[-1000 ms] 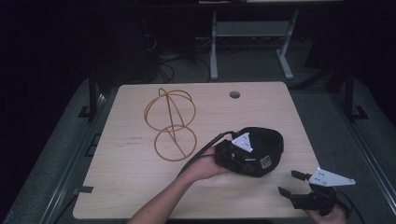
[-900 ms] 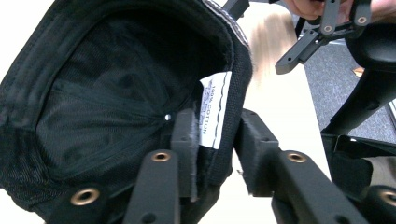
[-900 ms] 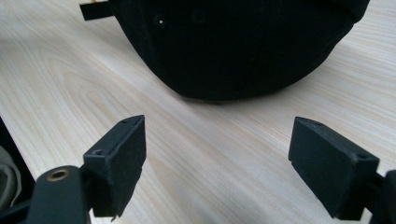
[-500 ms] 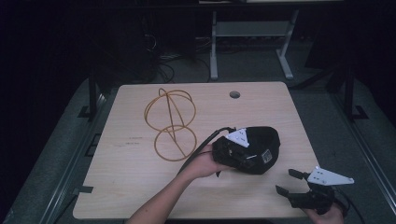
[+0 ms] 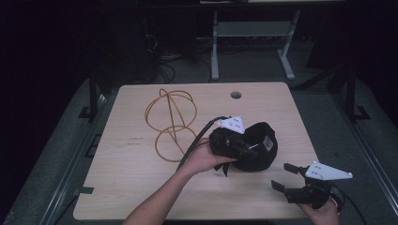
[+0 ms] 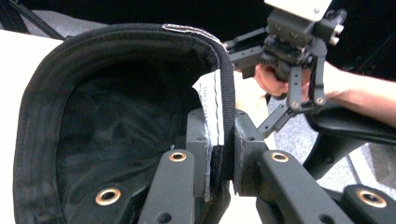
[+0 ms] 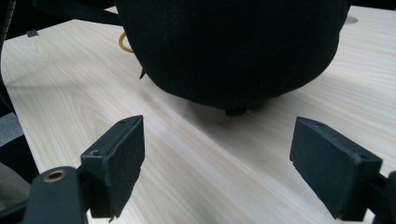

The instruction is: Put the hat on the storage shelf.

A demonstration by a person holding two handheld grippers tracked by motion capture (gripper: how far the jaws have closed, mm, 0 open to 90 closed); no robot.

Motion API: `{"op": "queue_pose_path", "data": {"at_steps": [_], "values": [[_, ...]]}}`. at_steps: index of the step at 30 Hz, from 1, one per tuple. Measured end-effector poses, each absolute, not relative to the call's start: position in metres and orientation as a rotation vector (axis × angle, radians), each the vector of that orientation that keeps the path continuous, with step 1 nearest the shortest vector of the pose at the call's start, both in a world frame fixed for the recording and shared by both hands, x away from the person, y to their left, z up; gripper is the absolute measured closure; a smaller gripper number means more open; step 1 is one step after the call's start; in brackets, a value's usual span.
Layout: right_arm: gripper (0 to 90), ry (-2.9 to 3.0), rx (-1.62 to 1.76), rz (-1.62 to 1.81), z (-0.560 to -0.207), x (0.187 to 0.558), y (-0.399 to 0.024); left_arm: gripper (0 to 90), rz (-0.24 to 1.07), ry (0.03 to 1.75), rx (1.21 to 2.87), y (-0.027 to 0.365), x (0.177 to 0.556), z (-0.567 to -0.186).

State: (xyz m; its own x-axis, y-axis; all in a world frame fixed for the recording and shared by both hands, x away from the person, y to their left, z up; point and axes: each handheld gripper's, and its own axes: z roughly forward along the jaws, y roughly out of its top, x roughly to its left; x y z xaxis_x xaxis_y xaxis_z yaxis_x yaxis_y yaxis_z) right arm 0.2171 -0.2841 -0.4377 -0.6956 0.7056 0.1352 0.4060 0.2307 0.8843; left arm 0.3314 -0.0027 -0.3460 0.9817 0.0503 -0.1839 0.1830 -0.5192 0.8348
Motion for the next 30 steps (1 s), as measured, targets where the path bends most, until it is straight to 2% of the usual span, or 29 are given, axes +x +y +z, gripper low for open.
{"op": "queue_pose_path", "data": {"at_steps": [21, 24, 26, 27, 28, 29, 30], "values": [[18.8, 2.154, 0.979, 1.51, -0.43, 0.235, -0.265, 79.6, -0.206, 0.138, 2.076, -0.004, 0.329, -0.335], [22.2, 2.147, 0.969, 1.521, -0.43, 0.236, -0.265, 79.7, -0.204, 0.113, 2.086, -0.008, 0.325, -0.335], [29.5, 2.148, 0.953, 1.535, -0.431, 0.237, -0.265, 79.6, -0.202, 0.092, 2.096, -0.012, 0.321, -0.334], [29.5, 2.148, 0.953, 1.535, -0.431, 0.237, -0.265, 79.6, -0.202, 0.092, 2.096, -0.012, 0.321, -0.334], [39.7, 2.15, 0.927, 1.547, -0.432, 0.238, -0.264, 79.6, -0.206, 0.081, 2.098, -0.014, 0.319, -0.334], [39.7, 2.15, 0.927, 1.547, -0.432, 0.238, -0.264, 79.6, -0.203, 0.077, 2.099, -0.014, 0.319, -0.333], [50.7, 2.154, 0.916, 1.563, -0.431, 0.238, -0.264, 79.6, -0.203, 0.074, 2.103, -0.015, 0.318, -0.333]]}}
